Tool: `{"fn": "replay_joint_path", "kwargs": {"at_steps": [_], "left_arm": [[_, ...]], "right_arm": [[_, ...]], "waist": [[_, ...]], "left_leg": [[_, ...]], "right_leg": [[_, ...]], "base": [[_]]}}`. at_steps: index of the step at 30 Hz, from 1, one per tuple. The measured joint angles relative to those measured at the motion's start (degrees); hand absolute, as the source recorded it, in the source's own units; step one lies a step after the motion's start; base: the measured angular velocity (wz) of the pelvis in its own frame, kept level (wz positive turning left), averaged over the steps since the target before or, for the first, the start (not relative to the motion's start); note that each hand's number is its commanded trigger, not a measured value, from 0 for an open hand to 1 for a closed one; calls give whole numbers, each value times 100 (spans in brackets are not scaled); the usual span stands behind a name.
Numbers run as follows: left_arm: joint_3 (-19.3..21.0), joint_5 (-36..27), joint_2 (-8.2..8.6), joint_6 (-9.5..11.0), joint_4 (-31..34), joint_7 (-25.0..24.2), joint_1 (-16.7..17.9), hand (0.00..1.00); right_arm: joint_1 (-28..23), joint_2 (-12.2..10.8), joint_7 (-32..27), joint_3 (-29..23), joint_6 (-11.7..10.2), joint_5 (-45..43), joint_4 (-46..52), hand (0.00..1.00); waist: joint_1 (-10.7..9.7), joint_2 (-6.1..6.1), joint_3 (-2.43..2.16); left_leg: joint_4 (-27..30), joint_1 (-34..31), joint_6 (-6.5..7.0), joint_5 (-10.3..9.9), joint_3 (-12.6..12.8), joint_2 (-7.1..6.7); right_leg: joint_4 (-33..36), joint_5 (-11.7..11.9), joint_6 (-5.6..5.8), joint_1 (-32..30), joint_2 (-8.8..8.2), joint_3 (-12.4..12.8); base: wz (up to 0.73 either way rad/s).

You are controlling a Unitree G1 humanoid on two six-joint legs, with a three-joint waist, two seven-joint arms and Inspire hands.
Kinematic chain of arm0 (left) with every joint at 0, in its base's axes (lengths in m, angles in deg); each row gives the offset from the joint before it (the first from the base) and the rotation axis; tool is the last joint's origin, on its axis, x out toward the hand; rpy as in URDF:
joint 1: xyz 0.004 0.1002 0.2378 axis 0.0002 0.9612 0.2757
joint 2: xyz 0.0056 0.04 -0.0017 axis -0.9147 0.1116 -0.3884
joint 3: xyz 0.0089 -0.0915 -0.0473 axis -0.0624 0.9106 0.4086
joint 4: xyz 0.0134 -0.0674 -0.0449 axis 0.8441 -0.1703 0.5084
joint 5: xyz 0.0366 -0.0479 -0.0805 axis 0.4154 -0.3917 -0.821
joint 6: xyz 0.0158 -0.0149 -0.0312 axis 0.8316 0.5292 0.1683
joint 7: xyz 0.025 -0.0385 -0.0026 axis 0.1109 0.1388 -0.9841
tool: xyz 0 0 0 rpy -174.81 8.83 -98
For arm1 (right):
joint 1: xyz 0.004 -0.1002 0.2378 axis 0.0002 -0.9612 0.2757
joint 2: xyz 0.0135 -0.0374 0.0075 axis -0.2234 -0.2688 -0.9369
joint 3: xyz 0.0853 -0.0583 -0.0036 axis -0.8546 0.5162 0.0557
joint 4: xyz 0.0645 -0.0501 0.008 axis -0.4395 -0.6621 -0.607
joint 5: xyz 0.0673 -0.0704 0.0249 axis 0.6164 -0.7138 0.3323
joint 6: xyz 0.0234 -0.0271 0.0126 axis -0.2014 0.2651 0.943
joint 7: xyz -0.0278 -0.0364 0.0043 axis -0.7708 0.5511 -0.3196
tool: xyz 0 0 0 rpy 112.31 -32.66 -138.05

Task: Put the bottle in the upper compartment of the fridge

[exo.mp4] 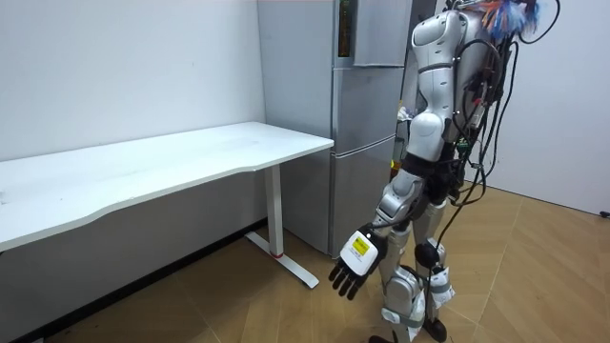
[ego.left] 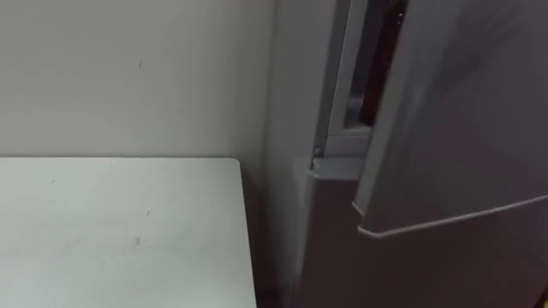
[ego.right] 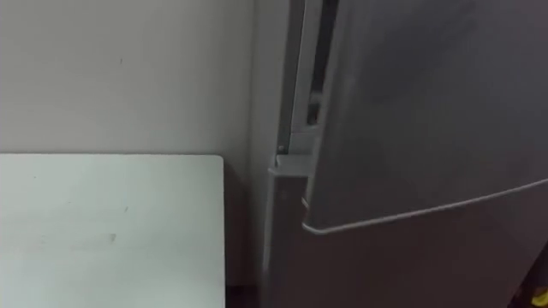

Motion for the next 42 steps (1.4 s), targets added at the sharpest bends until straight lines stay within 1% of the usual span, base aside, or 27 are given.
{"fn": "replay_joint_path", "kwargs": {"at_steps": [3, 7, 11, 15, 20, 22, 25, 27, 31, 33, 36, 38, 41, 42], "left_arm": [[0, 1, 0, 0, 0, 44, -26, 0], [-1, 112, -1, 0, 12, 110, -99, 0], [0, 156, -3, 0, 20, 118, -126, 0], [0, 160, -6, -1, 21, 118, -147, 0], [-43, 160, -12, -34, 22, 89, -157, 0], [-222, 161, -22, -73, 24, 53, -178, 0], [-285, 160, -21, -102, 35, -38, -217, 0], [-375, 161, -21, -150, 39, -44, -216, 0], [-572, 165, -20, -153, 52, -84, -219, 0], [-590, 165, -21, -153, 70, -138, -227, 0], [-619, 173, -20, -155, 159, -139, -228, 0], [-621, 286, -20, -170, 159, -139, -249, 0], [-629, 343, -21, -223, 175, -137, -255, 0], [-629, 347, -21, -257, 175, -136, -269, 0]], "right_arm": [[0, 0, 34, 6, 0, 5, 0, 0], [10, 0, 178, 176, 2, 4, 0, 0], [10, 1, 337, 347, 4, 19, 2, 0], [10, 1, 488, 358, 15, 19, 2, 0], [11, 1, 731, 485, 30, 15, 0, 0], [13, 0, 873, 622, 56, 6, -2, 0], [16, 0, 1060, 677, 156, 3, -2, 0], [47, 0, 1075, 783, 163, -39, -16, 0], [133, -2, 1227, 1038, 210, -255, -46, 0], [201, -1, 1309, 1102, 212, -242, -95, 0], [279, -1, 1385, 1242, 212, -234, -179, 0], [403, -2, 1515, 1297, 216, -232, -361, 0], [578, -2, 1549, 1433, 244, -234, -652, 0], [623, -2, 1556, 1486, 285, -235, -746, 0]], "waist": [[6, 12, 5], [21, -10, 19], [52, -14, 12], [144, -22, -6], [173, -29, -2], [183, -5, 2], [185, 16, 1], [202, 37, 4], [230, 89, 13], [277, 100, 20], [320, 105, 19], [327, 117, 32], [353, 132, 39], [359, 135, 39]], "left_leg": [[-7, -2, 0, 0, 0, -1], [-16, -5, -1, 0, 1, 3], [-17, 3, -8, -4, 1, 12], [-16, -6, -17, -9, 0, 30], [-13, -15, -18, -10, -10, 30], [-3, -22, -20, -13, -19, 31], [4, -26, -22, -14, -28, 33], [5, -31, -23, -15, -28, 34], [7, -33, -23, -16, -28, 32], [9, -43, -23, -16, -68, 31], [41, -104, -23, -16, -140, 28], [65, -124, -23, -16, -160, 28], [68, -132, -24, -15, -149, 32], [72, -138, -24, -15, -151, 33]], "right_leg": [[6, 1, -1, 2, 1, -1], [-3, 3, -3, 29, 10, -4], [-41, 8, -7, 54, 20, -10], [-96, 36, -11, 71, 41, -13], [-99, 36, -11, 76, 40, -29], [-89, 36, -11, 77, 38, -29], [-85, 35, -12, 78, 39, -33], [-84, 36, -13, 73, 40, -25], [-89, 36, -14, 68, 40, -20], [-93, 36, -14, 65, 40, -31], [-105, 35, -14, 62, 33, -98], [-110, 36, -14, 75, 30, -129], [-105, 35, -15, 83, 28, -155], [-104, 35, -15, 81, 28, -161]], "base": [[0], [0], [0], [0], [0], [0], [0], [0], [0], [3], [11], [9], [3], [0]]}}
